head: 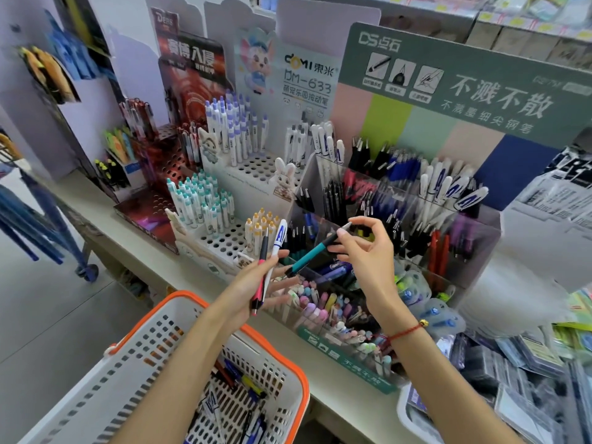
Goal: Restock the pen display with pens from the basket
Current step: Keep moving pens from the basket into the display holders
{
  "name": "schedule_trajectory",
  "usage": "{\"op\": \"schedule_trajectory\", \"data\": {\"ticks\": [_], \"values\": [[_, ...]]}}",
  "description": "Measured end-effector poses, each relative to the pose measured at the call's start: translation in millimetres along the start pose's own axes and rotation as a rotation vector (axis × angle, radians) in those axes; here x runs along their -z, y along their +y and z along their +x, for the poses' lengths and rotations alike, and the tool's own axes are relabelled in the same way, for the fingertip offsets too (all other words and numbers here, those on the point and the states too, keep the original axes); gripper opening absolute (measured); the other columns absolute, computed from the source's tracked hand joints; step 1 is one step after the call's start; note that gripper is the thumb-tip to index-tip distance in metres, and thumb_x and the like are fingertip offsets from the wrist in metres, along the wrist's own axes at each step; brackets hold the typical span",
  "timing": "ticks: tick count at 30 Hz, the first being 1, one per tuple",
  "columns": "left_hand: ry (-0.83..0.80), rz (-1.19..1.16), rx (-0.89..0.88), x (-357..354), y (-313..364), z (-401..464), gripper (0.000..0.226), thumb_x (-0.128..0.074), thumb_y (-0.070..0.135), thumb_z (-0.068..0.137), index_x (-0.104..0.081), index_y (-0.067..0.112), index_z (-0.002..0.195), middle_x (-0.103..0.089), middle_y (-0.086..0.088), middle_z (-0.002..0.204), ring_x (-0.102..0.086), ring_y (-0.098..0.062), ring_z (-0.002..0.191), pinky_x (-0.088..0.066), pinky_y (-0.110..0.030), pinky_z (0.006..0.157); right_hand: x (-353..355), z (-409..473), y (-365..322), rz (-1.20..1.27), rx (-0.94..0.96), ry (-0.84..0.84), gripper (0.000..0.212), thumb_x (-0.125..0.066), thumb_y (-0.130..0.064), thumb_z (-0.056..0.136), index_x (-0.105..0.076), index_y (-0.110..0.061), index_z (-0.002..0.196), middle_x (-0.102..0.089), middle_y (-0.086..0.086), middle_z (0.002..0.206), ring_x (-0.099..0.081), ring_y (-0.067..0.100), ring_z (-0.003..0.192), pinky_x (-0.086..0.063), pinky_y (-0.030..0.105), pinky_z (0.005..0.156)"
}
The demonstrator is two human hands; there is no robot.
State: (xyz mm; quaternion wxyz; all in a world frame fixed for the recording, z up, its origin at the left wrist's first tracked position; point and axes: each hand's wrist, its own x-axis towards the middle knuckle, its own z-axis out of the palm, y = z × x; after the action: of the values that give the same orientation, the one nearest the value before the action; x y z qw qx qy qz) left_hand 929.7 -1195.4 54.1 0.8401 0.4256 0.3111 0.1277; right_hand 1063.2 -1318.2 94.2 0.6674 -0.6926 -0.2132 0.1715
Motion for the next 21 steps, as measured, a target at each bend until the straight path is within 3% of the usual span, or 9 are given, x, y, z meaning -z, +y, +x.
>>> {"op": "schedule_trajectory", "data": {"ticks": [5,8,13,15,18,21], "values": [[-0.044,0.005,-0.012,-21.4,0.7,9.6,0.027,-0.049,0.027,0.101,-0.063,0.02,0.123,-0.073,-0.005,0.102,-0.07,-0.015,0.081,-0.06,-0.029,0.068,21.8,2.4,-9.1,0.03,0.13,0.192,0.012,-0.059,-0.011,0.096,-0.05,-0.016,0.103,-0.073,0.003,0.085,-0.073,0.012,0.076,-0.056,0.02,0.067],[-0.001,-0.019,-0.088,-29.8,3.0,16.5,0.028,-0.049,0.027,0.101,-0.062,0.019,0.124,-0.07,-0.004,0.091,-0.063,-0.011,0.069,-0.058,-0.023,0.058,30.0,4.6,-12.9,0.002,0.27,0.291,0.012,-0.06,-0.009,0.095,-0.051,-0.015,0.1,-0.071,-0.005,0.08,-0.072,0.01,0.077,-0.057,0.021,0.069],[0.106,0.005,-0.152,-10.4,3.1,24.8,0.028,-0.049,0.029,0.101,-0.064,0.022,0.124,-0.065,0.002,0.084,-0.059,-0.007,0.066,-0.056,-0.021,0.058,6.2,18.6,-0.1,-0.406,0.551,0.186,0.014,-0.063,-0.015,0.094,-0.054,-0.012,0.105,-0.072,-0.001,0.085,-0.069,0.006,0.073,-0.055,0.014,0.065],[0.109,0.003,-0.155,-2.0,1.9,21.5,0.025,-0.049,0.028,0.101,-0.066,0.024,0.119,-0.062,0.004,0.076,-0.057,-0.005,0.06,-0.055,-0.021,0.058,-12.2,30.2,11.5,-0.552,0.622,0.119,0.015,-0.061,-0.019,0.096,-0.054,-0.01,0.106,-0.074,0.004,0.087,-0.07,0.012,0.073,-0.058,0.026,0.062],[0.115,-0.025,-0.125,6.2,-1.0,15.2,0.02,-0.049,0.024,0.101,-0.065,0.022,0.113,-0.057,0.004,0.068,-0.051,-0.004,0.05,-0.052,-0.02,0.05,-33.6,48.0,35.0,-0.754,0.636,-0.009,0.013,-0.059,-0.023,0.096,-0.053,-0.013,0.102,-0.072,0.006,0.082,-0.07,0.022,0.069,-0.057,0.041,0.056],[0.086,-0.041,-0.097,16.4,-1.4,8.5,0.023,-0.05,0.024,0.101,-0.062,0.019,0.12,-0.053,0.005,0.065,-0.048,-0.004,0.048,-0.047,-0.019,0.044,-44.1,54.9,54.8,-0.925,0.576,-0.108,0.013,-0.062,-0.026,0.094,-0.06,-0.013,0.095,-0.072,0.007,0.081,-0.068,0.03,0.074,-0.054,0.038,0.058]]}}
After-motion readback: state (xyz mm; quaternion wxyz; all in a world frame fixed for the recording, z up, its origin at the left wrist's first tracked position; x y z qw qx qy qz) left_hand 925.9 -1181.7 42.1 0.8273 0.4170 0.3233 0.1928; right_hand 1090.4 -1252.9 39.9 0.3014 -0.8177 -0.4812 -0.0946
